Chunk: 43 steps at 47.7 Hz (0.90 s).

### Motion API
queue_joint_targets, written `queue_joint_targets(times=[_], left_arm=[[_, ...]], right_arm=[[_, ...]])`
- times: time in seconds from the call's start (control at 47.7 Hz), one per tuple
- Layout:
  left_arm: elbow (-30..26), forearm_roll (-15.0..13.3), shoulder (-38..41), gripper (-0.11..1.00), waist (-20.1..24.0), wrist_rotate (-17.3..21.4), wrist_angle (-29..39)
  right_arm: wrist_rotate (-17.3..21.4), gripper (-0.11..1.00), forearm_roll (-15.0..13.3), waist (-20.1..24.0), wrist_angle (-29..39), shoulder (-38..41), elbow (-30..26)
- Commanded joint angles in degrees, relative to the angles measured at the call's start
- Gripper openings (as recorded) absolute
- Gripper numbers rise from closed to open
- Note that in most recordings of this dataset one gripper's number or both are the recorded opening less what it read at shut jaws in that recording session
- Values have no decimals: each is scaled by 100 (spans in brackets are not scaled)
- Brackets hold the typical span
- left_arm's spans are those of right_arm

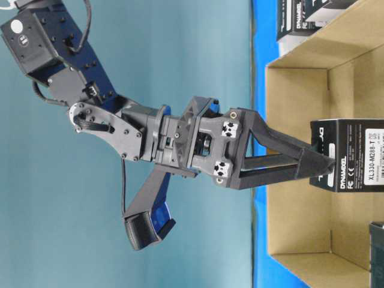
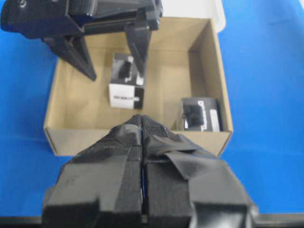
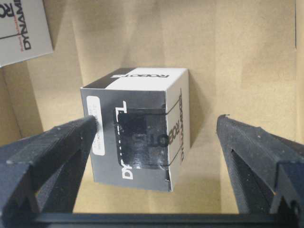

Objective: Pick the box from inside the cardboard box.

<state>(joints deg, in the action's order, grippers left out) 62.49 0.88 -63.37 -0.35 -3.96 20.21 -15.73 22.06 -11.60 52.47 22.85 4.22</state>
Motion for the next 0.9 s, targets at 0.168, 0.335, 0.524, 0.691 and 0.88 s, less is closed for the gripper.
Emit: queue_joint_targets(times=[0.168,0.335,0.524,0.691,0.88], left_arm=[[-123,9,26,-7,-9,-9,-62],[-141,9,-35,-7,0,0,-88],[-149,18,-70,-7,0,0,-79],[-167,9,-114,-7,0,0,-79],[-211,18,-149,-7,-70,0,-79]], right_arm=[[62,100,26,26,334,-360,-229],[246,100,18,26,984,-589,-659],[290,100,-70,62,1652,-809,-1318],[308,100,-141,105,2435,-1002,-2074],[527,99,-396,132,3498,-976,-2936]])
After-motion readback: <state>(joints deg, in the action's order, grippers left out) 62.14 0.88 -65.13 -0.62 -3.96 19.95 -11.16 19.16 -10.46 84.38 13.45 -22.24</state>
